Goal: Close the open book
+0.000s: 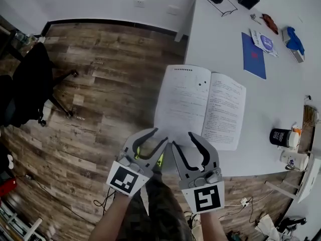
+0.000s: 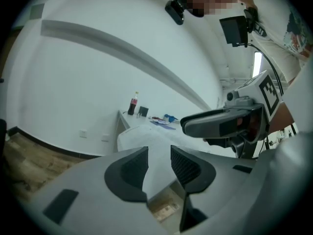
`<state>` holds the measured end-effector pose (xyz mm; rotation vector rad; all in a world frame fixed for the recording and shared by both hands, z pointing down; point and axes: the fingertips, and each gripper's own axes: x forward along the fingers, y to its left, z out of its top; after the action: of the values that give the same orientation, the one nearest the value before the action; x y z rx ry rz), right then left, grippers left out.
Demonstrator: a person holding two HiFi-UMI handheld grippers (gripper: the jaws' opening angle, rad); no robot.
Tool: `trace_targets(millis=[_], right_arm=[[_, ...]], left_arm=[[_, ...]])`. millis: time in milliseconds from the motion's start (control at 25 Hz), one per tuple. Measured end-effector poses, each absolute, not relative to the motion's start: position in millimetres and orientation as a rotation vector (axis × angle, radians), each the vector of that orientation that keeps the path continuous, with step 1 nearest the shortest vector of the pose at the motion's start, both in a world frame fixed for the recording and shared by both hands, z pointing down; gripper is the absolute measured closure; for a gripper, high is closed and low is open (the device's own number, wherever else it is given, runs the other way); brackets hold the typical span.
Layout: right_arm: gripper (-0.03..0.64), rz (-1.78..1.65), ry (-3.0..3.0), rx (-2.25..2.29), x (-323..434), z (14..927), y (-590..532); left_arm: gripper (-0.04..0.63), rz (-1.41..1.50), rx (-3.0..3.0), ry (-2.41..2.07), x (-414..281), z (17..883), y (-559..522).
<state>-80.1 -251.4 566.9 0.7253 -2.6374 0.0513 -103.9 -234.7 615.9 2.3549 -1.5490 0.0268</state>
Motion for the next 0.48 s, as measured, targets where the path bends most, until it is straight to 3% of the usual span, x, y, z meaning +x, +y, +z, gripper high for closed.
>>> trace_targets(millis=[480], right_arm=[[0.463, 0.060, -2.551, 0.680, -79.3, 604.7, -244.0]], left_arm=[[0.430, 0.192, 2.449, -1.553, -104.1, 685.4, -204.6]])
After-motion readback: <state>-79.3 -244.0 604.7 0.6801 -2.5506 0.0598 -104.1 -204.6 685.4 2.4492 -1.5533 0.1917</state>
